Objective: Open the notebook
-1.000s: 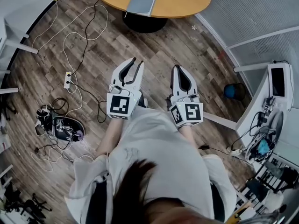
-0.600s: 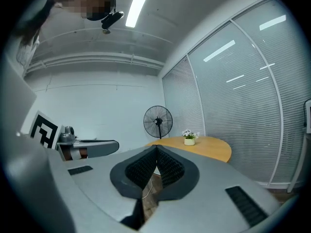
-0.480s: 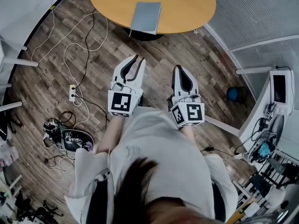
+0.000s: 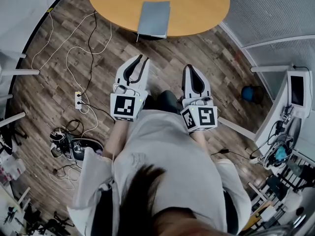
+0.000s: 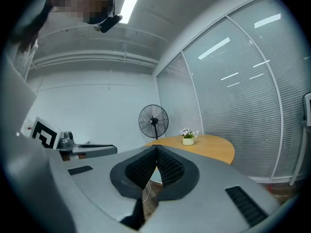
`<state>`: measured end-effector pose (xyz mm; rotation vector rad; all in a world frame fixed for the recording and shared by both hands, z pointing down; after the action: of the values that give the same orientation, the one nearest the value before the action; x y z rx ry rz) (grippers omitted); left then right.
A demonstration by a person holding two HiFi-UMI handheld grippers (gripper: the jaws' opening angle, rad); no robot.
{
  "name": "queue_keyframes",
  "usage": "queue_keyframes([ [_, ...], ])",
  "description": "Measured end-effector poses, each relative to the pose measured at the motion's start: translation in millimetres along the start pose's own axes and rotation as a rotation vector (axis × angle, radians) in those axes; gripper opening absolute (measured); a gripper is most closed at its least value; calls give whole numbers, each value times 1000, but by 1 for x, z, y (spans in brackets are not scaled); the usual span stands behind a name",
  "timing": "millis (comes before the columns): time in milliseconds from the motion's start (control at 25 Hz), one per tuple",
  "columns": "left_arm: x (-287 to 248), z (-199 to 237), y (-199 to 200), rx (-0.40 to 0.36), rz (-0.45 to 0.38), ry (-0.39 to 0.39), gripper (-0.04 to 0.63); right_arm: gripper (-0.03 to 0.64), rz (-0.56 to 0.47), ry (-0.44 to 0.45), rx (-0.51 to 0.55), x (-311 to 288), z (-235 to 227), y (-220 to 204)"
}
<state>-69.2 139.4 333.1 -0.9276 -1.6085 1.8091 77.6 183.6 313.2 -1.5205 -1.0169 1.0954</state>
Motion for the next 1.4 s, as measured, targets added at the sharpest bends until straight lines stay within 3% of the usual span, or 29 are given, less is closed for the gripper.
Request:
queue_keyframes([
  [480,-50,16,9,4,-7,57,84,2,4,40,-7,-54,-41,7],
  [960,-143,54,31,-19,-16,190,84,2,15,131,-19,-153,-118,36],
  [1400,-184,55,29,-8,-1,238,84,2,42,156,-25,-180,-160,32],
])
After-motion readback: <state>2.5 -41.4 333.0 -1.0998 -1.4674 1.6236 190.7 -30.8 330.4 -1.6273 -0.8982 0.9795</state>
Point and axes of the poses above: the fingertips, and each gripper's own axes: x backward along the fingers, z to its left, y out of its top, the point moved 2 cm from there along x, backward along the fingers, and after that the axes turned 3 degrees about z, right-handed, at the moved point
